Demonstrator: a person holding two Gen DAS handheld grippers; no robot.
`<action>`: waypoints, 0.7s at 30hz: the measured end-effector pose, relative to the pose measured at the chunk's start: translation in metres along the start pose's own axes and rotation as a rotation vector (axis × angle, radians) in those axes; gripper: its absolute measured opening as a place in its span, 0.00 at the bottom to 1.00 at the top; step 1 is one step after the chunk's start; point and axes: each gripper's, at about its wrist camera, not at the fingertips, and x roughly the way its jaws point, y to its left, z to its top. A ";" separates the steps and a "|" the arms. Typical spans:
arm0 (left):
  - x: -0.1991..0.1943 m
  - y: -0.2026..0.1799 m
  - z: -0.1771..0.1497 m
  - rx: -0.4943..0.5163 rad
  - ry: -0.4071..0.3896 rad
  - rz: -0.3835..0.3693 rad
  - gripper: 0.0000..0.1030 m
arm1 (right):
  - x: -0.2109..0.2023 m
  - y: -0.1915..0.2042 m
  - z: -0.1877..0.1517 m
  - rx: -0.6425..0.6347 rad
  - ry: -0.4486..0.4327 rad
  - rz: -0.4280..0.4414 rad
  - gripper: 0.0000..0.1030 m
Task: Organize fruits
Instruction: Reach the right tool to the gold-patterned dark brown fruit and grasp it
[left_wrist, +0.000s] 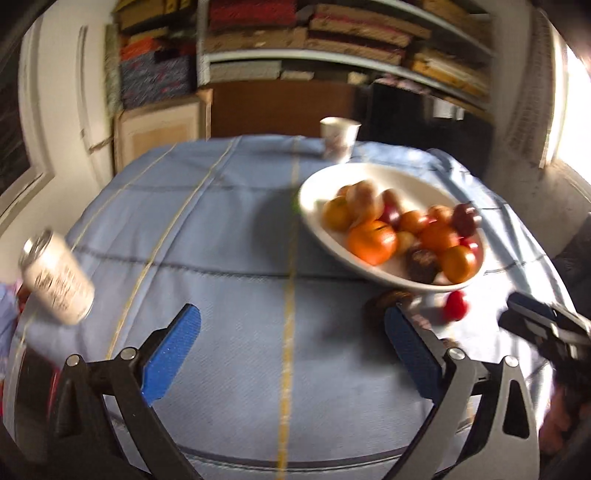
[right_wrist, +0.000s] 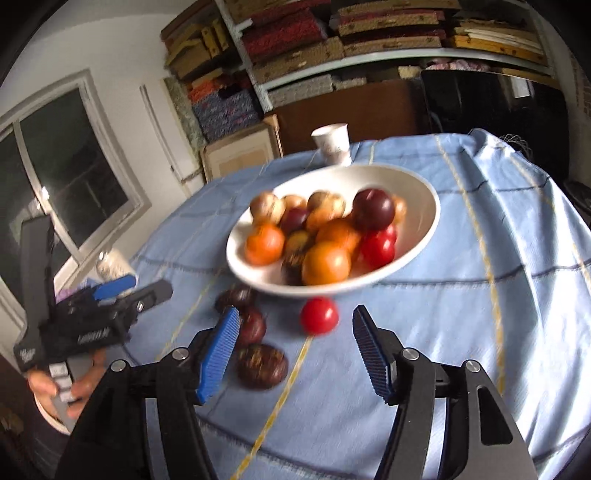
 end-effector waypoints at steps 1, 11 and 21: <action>0.000 0.005 0.000 -0.024 0.003 0.005 0.95 | 0.001 0.006 -0.002 -0.017 0.009 0.004 0.63; -0.005 0.015 -0.002 -0.067 0.007 -0.007 0.95 | 0.020 0.036 -0.022 -0.161 0.118 -0.020 0.63; -0.005 0.011 -0.001 -0.049 0.016 -0.003 0.95 | 0.036 0.040 -0.024 -0.170 0.174 -0.032 0.50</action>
